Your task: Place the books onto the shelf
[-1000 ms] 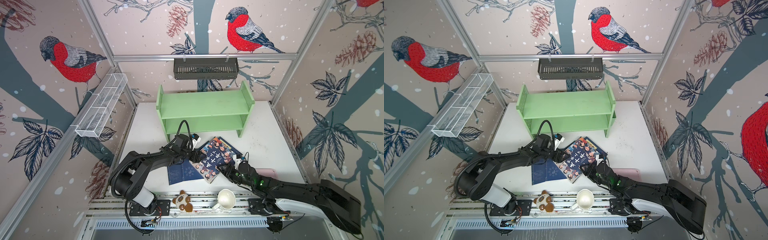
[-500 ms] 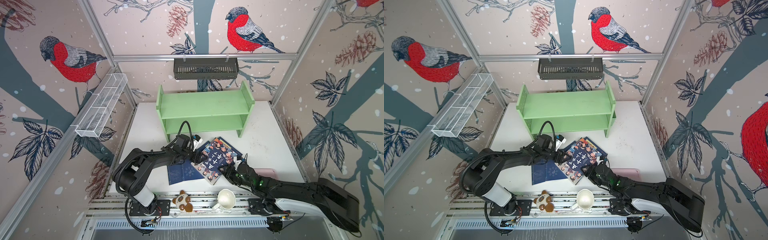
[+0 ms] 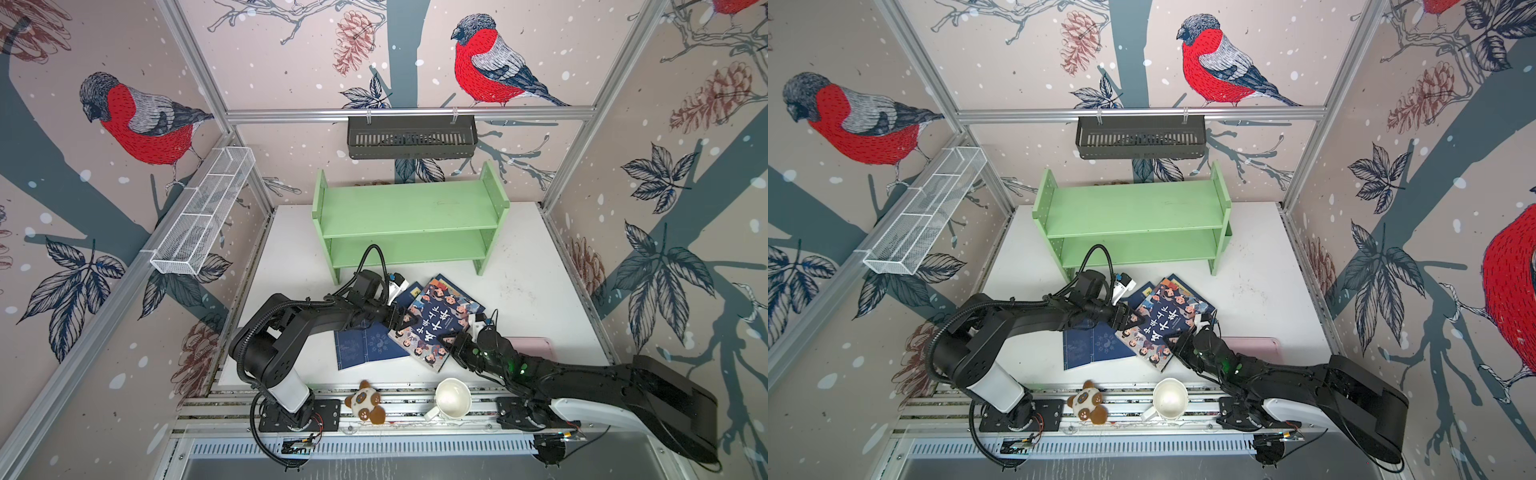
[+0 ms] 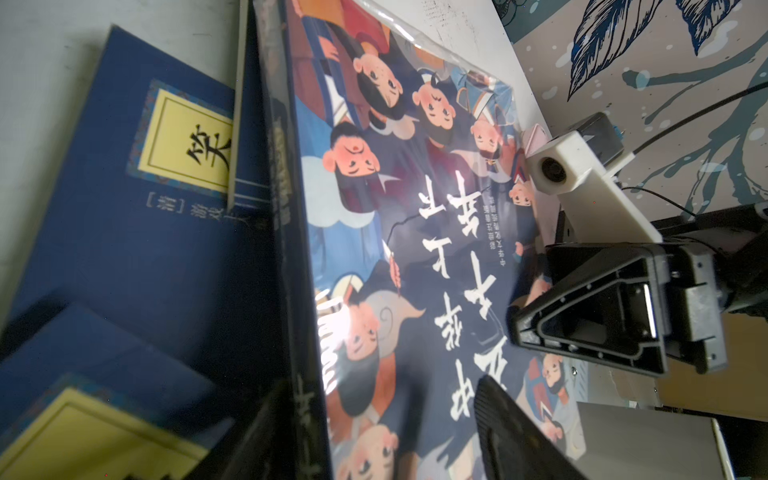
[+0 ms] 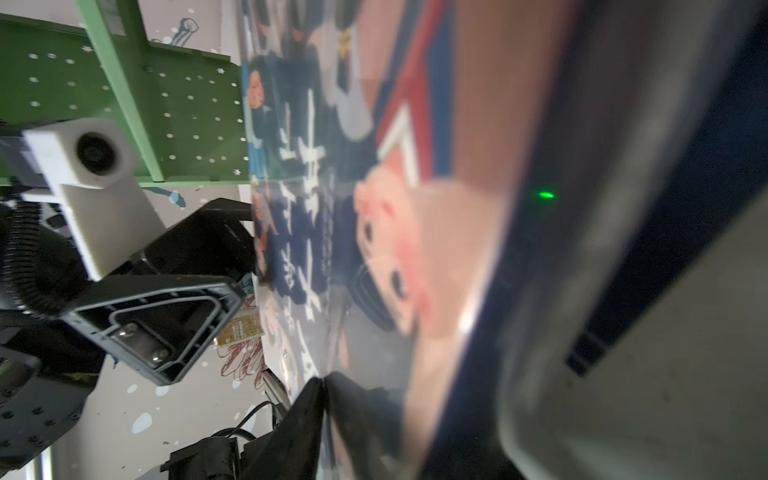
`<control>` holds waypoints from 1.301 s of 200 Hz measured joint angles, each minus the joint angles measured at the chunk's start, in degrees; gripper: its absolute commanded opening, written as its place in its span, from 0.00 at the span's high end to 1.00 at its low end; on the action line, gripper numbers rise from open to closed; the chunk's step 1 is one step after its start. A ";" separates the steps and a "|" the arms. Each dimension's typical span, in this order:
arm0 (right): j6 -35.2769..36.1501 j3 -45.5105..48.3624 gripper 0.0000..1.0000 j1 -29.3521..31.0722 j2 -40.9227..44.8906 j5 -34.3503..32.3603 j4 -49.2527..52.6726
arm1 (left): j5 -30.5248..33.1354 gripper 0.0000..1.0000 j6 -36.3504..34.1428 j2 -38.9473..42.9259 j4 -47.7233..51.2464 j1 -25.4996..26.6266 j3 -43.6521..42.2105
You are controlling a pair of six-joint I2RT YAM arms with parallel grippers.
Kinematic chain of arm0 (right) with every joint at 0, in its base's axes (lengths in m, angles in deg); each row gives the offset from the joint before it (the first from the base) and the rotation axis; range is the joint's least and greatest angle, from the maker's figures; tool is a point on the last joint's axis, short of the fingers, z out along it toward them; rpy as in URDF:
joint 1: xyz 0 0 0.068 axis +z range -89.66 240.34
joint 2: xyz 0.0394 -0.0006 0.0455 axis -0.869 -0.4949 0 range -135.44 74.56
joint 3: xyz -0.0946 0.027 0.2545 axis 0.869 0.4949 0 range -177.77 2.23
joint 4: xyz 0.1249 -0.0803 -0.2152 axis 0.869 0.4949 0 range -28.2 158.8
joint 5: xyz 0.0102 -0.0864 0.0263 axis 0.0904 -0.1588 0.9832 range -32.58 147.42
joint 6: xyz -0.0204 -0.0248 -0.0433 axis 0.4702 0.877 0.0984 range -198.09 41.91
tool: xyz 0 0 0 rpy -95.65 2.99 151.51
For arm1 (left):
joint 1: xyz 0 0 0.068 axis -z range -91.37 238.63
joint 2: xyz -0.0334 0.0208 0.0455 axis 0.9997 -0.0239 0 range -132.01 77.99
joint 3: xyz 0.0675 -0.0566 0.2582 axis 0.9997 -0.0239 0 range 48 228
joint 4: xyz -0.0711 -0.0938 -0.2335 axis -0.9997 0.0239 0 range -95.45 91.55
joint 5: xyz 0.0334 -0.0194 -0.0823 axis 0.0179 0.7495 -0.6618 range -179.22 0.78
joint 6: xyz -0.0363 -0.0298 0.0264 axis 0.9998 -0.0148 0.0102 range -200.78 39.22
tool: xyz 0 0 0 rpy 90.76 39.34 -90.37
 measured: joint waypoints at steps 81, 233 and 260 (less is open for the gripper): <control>1.62 -0.46 0.77 0.11 6.12 -1.86 -1.03 | -1.97 0.26 -0.74 1.73 2.97 0.15 1.09; 1.77 -0.66 0.98 0.35 20.70 -4.83 10.56 | 2.82 0.22 -9.97 14.80 19.23 -2.54 7.76; 1.88 -0.66 0.98 0.22 22.29 -5.90 11.26 | 3.82 0.21 -10.16 16.63 22.23 -4.09 9.90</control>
